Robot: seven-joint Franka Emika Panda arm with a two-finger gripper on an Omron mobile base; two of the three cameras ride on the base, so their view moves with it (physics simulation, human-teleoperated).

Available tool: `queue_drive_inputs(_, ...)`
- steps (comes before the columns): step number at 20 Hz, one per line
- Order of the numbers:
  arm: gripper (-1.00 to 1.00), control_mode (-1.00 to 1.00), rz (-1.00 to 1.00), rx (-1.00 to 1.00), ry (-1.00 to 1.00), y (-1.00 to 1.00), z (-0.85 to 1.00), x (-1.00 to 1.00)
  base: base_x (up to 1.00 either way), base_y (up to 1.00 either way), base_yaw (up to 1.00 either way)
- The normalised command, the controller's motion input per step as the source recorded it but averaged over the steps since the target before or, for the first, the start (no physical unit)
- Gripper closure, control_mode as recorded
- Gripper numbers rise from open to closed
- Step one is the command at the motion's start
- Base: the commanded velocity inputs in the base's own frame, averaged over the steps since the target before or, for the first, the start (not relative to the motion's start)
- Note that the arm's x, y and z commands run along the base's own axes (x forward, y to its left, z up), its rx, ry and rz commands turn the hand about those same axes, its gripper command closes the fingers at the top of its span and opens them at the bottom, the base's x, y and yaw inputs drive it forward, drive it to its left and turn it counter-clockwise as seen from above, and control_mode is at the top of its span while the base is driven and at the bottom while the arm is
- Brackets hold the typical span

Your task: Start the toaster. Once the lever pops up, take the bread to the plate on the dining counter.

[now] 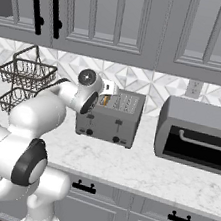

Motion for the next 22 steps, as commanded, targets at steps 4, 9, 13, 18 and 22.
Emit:
queue_drive_inputs(4,-1.0,-1.0,0.0,0.0,0.0,0.0,0.0,0.0,0.0,0.0,0.0)
queue_drive_inputs(9,-1.0,-1.0,0.0,0.0,0.0,0.0,0.0,0.0,0.0,0.0,0.0)
queue_drive_inputs(13,-1.0,-1.0,0.0,0.0,0.0,0.0,0.0,0.0,0.0,0.0,0.0)
queue_drive_inputs(18,-1.0,-1.0,0.0,0.0,0.0,0.0,0.0,0.0,0.0,0.0,0.0)
queue_drive_inputs(22,-1.0,-1.0,0.0,0.0,0.0,0.0,0.0,0.0,0.0,0.0,0.0)
